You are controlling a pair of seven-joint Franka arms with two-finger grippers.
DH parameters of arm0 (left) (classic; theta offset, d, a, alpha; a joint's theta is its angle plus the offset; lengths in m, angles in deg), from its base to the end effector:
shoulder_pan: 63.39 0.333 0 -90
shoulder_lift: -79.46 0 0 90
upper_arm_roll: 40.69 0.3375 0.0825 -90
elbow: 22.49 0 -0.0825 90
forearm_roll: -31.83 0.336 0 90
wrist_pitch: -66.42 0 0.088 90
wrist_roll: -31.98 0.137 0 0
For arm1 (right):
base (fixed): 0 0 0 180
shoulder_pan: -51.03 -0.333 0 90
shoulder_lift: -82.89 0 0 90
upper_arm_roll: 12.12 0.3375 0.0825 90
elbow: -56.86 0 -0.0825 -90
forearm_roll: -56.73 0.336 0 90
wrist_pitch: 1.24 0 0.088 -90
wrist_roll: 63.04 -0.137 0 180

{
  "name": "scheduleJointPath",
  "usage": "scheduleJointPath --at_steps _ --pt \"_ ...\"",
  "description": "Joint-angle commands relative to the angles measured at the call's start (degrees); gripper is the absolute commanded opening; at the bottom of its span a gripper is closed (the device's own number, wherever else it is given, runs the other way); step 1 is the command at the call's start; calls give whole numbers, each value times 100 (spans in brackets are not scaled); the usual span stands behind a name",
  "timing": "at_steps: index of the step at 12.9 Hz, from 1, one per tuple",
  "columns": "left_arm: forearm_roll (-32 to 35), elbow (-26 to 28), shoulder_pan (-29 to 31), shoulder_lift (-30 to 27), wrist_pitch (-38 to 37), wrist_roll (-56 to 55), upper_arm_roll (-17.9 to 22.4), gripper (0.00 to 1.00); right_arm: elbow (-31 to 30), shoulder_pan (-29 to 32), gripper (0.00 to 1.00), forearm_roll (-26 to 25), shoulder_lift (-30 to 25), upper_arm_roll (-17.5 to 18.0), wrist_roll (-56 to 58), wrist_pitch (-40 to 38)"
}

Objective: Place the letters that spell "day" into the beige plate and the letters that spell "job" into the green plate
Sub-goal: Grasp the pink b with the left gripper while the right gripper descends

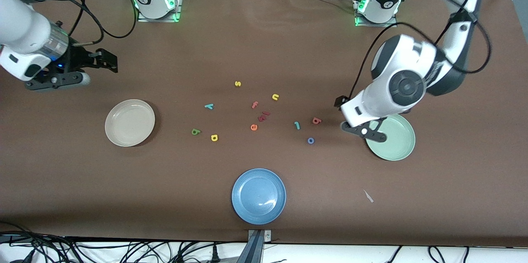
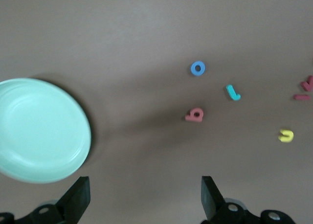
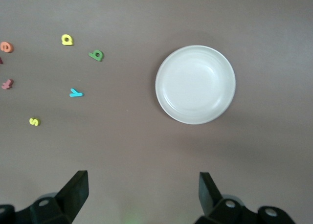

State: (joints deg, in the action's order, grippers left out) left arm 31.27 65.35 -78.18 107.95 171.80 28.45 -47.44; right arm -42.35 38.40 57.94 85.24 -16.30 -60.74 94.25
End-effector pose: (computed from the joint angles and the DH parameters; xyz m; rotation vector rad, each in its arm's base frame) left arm 0.5909 -0.2228 0.3658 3.0670 -0.4667 -0.3077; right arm 0.5089 0.0790 0.5349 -3.1117 -0.2877 0.1668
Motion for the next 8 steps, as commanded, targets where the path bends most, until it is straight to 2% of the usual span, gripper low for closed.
scheduleJointPath --at_steps 1,4,8 --pt "-32 -5 -129 498 525 -43 25 100 -99 -265 100 99 108 -21 -62 329" --pt "-49 582 -217 588 1104 -550 25 100 -99 -573 100 108 520 -21 -176 584" --pt "-32 1365 -515 561 2150 -1674 25 100 -99 -934 100 99 1170 -21 -1018 1120"
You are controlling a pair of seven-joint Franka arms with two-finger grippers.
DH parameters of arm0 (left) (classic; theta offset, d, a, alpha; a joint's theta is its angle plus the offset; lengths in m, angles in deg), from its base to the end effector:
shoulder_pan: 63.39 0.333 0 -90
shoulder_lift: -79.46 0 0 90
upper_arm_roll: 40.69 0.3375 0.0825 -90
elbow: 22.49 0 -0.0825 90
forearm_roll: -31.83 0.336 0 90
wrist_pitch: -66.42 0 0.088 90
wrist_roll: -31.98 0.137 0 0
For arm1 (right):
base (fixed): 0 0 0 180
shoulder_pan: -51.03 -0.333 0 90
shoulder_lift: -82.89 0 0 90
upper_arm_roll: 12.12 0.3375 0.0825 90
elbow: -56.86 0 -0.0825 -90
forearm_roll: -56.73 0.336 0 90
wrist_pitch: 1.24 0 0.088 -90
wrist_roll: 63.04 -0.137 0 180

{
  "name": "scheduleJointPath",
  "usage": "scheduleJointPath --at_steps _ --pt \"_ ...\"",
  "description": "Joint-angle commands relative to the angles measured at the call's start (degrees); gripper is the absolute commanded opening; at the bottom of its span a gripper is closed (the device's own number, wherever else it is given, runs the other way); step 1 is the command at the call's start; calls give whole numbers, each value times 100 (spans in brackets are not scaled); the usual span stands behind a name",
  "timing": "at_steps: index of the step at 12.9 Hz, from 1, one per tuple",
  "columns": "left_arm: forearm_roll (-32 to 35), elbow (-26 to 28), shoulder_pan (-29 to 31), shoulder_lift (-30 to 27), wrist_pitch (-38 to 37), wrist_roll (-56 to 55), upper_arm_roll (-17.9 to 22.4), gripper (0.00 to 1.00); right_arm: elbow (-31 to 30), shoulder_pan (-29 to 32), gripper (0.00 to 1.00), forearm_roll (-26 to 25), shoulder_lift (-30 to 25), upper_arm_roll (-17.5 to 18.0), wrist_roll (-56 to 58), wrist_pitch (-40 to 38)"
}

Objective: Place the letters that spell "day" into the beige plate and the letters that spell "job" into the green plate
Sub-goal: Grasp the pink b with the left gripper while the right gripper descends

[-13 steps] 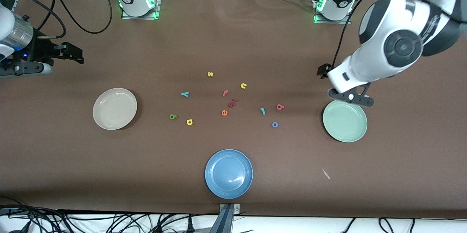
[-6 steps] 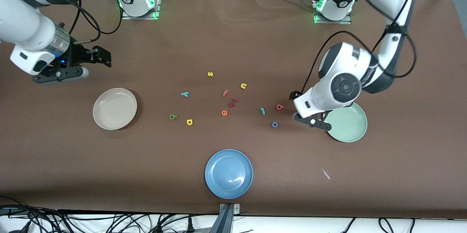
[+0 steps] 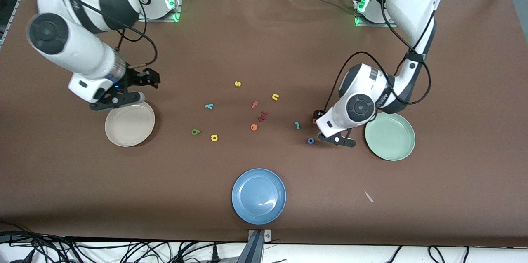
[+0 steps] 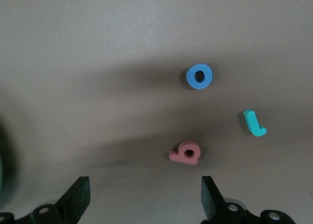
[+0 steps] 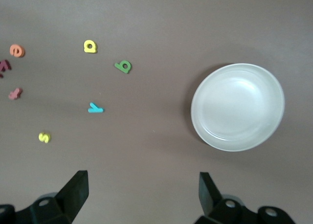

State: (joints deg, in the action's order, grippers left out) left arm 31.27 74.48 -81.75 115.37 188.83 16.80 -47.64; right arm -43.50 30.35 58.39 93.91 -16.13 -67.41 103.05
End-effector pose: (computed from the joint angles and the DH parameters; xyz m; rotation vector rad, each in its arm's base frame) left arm 0.5718 -0.2624 0.2416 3.1035 -0.2399 -0.3050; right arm 0.5337 0.1657 0.4563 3.1104 0.3219 -0.1937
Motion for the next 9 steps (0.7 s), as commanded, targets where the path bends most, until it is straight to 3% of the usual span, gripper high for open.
scheduleJointPath --at_steps 1,2,5,9 --pt "-32 663 -238 -180 807 -747 45 100 16 -208 100 54 565 -38 -415 467" --pt "-32 857 -282 -189 1167 -1011 45 100 16 -295 100 54 777 -38 -424 731" --pt "-23 1157 -352 -224 1601 -1874 36 84 8 -401 100 19 1296 -38 -346 1329" --pt "-5 1149 -353 -198 1601 -1805 45 83 -1 -472 100 10 1797 -29 407 2076"
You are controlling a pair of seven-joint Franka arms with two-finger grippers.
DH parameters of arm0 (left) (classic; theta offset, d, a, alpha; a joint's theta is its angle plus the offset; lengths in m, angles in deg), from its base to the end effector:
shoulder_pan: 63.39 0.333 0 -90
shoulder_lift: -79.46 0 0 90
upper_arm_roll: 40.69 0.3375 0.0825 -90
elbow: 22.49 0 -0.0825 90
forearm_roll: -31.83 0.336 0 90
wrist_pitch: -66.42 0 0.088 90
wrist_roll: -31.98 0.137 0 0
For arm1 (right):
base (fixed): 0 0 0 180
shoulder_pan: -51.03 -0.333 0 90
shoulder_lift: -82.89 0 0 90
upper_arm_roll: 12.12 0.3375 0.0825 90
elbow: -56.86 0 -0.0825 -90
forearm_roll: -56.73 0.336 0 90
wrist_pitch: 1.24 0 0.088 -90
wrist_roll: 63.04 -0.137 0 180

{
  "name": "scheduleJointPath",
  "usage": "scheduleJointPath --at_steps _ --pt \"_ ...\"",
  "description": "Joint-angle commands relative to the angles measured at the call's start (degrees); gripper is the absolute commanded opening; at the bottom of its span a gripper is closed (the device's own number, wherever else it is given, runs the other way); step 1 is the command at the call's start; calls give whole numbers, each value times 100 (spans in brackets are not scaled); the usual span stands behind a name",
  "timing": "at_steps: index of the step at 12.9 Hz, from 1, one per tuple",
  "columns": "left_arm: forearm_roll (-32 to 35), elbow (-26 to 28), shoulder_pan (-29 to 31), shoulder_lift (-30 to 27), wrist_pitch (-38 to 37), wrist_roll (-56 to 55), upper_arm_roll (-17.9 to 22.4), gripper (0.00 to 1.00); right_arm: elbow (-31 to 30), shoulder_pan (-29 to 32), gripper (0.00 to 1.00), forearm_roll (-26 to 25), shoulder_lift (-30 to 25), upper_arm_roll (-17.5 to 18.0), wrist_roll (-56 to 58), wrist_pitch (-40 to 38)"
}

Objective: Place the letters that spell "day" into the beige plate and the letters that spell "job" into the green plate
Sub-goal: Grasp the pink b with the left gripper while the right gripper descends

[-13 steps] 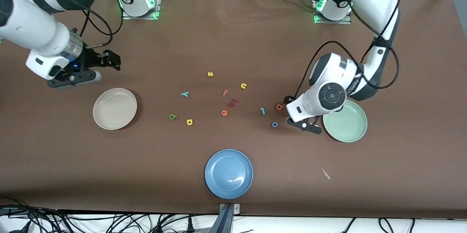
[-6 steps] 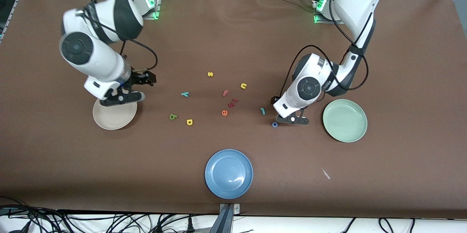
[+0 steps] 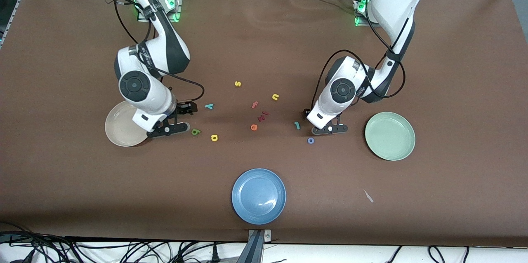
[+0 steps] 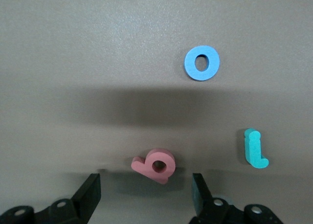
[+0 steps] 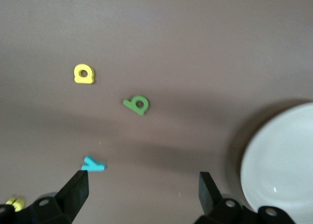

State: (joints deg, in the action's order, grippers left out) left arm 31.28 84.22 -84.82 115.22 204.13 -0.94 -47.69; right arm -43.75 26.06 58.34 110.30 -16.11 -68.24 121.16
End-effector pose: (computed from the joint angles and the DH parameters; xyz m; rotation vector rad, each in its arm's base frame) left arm 0.5395 -0.2872 0.2011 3.1056 0.1644 -0.1678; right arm 0.5752 0.2269 0.3083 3.0799 0.4112 -0.1433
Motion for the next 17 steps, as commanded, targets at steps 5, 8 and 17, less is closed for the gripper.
scheduleJointPath --at_steps 5,8,17 --pt "266 34 7 -113 72 573 41 67 24 35 100 41 546 -5 2327 741" --pt "258 25 -10 -104 81 576 41 59 33 35 100 41 748 4 3146 1093" --pt "258 25 -63 19 282 567 41 10 -125 141 100 50 1100 136 4686 1876"
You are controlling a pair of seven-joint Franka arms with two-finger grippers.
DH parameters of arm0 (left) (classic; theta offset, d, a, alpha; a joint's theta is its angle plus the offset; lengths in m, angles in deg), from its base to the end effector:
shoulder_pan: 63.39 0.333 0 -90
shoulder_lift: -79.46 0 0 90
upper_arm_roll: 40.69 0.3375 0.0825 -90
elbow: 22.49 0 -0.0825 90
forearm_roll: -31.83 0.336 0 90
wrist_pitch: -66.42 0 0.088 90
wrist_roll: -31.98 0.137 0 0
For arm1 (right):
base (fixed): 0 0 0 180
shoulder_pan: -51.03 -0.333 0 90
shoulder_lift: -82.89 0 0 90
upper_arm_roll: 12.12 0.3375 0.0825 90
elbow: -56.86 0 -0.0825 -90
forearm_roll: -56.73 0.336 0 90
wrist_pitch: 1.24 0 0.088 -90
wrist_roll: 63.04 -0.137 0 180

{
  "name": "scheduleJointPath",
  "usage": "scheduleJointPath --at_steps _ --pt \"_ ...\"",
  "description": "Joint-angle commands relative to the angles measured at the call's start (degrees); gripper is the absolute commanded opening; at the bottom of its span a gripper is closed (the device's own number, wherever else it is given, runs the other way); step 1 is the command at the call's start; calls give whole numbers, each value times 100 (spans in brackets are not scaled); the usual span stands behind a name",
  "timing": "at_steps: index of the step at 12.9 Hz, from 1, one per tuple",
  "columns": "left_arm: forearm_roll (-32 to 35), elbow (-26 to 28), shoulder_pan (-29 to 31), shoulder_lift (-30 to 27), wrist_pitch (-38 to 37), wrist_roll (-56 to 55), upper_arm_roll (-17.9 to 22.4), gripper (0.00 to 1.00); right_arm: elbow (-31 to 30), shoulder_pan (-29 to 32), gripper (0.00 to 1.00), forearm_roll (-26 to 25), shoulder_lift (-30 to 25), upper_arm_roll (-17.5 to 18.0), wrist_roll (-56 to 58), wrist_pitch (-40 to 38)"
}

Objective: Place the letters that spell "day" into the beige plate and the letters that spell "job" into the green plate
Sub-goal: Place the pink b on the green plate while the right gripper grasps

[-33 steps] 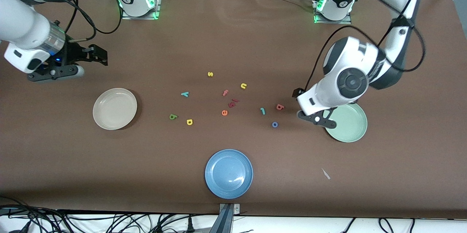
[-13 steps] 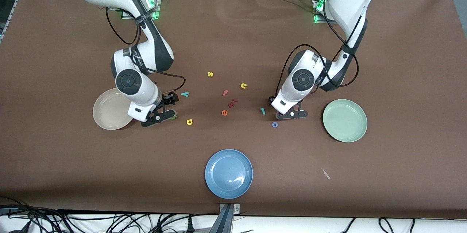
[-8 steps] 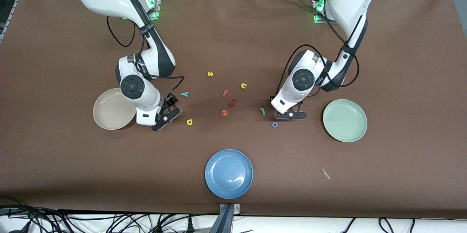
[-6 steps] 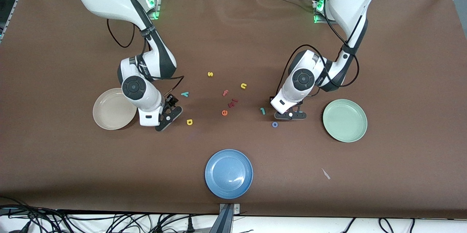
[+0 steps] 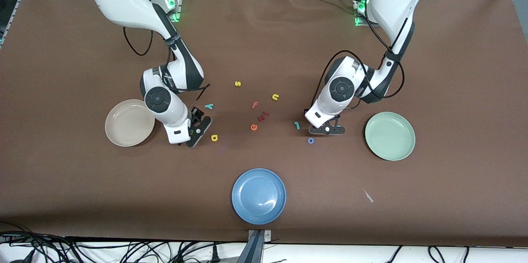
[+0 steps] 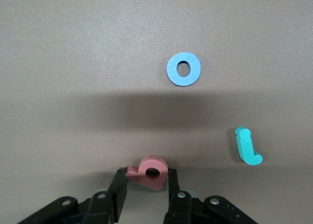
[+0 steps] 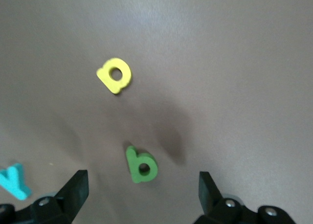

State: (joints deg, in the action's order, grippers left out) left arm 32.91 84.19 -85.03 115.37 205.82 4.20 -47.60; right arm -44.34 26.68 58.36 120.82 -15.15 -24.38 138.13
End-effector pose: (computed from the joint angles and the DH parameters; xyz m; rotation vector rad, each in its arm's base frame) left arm 0.5428 -0.2895 0.2019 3.1113 -0.0111 -0.1135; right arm 0.5980 0.2376 0.2123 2.7164 1.5491 0.0049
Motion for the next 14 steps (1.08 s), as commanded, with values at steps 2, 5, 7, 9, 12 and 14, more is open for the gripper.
scheduleJointPath --at_steps 2,5,7,9,12,14 --pt "95 28 -42 39 157 53 32 8 -66 79 100 48 136 48 309 170" --pt "112 20 36 -144 18 123 41 7 -66 70 88 56 145 101 300 161" --pt "112 20 72 -337 -298 350 146 7 -66 61 76 57 145 110 291 144" --pt "112 -129 352 -514 -780 1051 226 8 -66 53 61 57 145 110 282 126" --pt "112 -270 958 -646 -1353 2150 226 8 -66 52 42 57 145 110 291 126" --pt "112 -262 1581 -655 -1442 3055 199 9 -66 52 34 57 145 110 274 126"
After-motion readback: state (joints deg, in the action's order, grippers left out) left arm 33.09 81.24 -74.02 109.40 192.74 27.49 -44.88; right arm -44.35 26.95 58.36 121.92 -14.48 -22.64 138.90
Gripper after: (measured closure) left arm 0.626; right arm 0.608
